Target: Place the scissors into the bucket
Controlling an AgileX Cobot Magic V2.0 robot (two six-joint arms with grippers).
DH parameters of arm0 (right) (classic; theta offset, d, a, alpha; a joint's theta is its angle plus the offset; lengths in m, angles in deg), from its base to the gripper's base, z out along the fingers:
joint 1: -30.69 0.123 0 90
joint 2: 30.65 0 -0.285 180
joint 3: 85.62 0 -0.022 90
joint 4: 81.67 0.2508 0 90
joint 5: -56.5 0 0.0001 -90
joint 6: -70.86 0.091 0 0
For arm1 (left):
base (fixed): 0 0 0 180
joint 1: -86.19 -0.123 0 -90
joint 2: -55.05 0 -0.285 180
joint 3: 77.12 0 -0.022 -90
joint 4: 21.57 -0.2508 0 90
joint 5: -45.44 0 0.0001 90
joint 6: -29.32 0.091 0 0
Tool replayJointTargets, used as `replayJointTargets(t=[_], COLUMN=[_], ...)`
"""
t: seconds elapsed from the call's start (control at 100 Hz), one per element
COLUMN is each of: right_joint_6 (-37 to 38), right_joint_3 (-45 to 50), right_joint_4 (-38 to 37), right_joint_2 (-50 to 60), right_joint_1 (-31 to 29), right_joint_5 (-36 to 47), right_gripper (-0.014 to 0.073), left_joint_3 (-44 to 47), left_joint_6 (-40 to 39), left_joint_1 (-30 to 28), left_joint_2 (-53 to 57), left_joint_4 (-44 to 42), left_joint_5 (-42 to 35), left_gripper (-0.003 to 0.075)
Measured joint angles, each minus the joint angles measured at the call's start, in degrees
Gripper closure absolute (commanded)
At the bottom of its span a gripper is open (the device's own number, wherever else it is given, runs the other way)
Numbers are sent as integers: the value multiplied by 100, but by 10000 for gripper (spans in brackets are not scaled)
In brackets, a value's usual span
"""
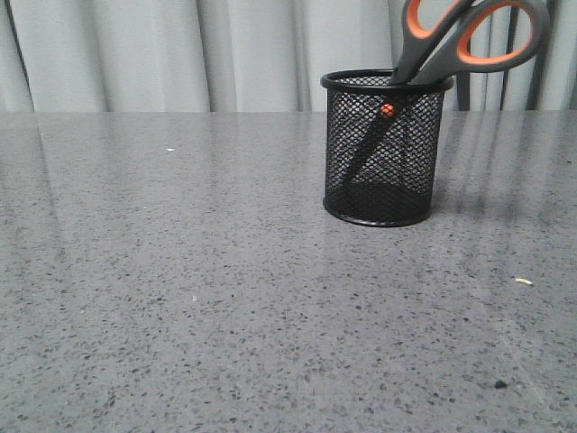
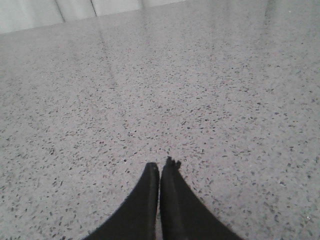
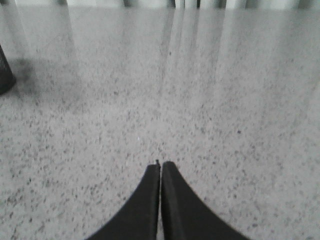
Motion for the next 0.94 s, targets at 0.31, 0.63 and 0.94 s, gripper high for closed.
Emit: replayJointTargets(t=[0.31,0.63,0.94], right_joint_6=[12,12,23], right_joint_3=[0,0,0], right_joint_4=[-13,-13,-13], right_joint_2=[56,56,56], right_joint_1=[-21,-21,-21], right_joint_5=[-72,-72,-74], right_gripper=[638,638,638], left_joint_3=[0,0,0], left_joint_6=[0,0,0], left_joint_1=[0,0,0], left_joint_2=[0,0,0], left_joint_4=[0,0,0], left_joint_5=[0,0,0], left_gripper=[740,740,740])
